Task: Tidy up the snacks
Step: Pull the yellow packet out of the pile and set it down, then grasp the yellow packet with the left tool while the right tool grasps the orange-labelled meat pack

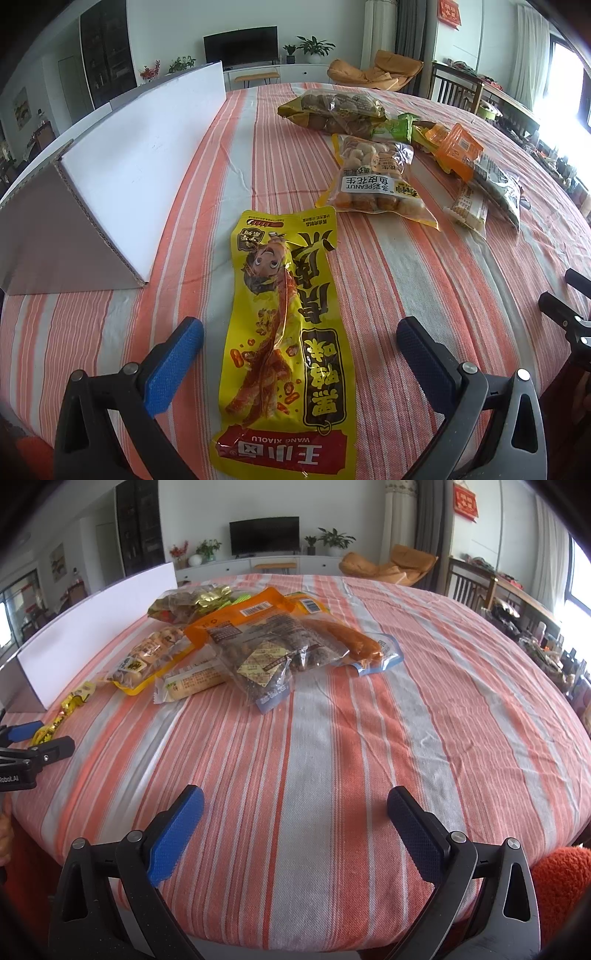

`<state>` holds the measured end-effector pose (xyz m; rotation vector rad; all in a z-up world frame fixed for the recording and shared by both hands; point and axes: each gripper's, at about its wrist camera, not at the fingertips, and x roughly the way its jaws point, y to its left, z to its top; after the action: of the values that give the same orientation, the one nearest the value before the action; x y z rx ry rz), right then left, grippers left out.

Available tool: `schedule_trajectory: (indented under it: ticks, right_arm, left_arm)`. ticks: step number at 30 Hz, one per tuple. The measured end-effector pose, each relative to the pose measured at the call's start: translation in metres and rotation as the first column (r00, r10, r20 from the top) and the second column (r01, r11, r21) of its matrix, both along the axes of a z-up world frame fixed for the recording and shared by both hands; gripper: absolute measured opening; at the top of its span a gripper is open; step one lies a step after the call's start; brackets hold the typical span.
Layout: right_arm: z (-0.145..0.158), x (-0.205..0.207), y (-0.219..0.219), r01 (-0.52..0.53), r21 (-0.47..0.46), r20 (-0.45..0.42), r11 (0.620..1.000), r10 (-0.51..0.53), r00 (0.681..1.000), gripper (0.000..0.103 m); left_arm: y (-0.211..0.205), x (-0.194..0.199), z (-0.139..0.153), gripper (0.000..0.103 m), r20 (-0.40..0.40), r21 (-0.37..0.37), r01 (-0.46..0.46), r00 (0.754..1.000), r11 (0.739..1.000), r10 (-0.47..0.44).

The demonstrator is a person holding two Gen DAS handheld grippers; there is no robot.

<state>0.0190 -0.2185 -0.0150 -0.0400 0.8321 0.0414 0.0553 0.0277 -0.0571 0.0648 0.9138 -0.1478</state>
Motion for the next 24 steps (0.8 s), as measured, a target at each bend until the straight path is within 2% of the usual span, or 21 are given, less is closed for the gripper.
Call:
schedule_trajectory:
  ticks: [17, 21, 24]
  right_arm:
    - [0.0, 0.0, 0.0, -0.002, 0.0, -0.001, 1.0, 0.002, 1.0, 0.101]
    - [0.003, 0.001, -0.003, -0.009, 0.006, -0.029, 1.0, 0.009, 1.0, 0.1]
    - [0.014, 0.007, -0.012, -0.027, 0.071, -0.068, 0.997, 0.032, 0.997, 0.098]
  left_arm:
    - [-0.001, 0.0, -0.001, 0.103, 0.006, 0.001, 0.001, 1.0, 1.0, -0.001]
    - [-0.001, -0.001, 0.0, 0.103, 0.012, 0.002, 0.005, 1.0, 1.0, -0.005]
    - [-0.001, -0.001, 0.0, 0.103, 0.013, 0.002, 0.005, 1.0, 1.0, -0.005]
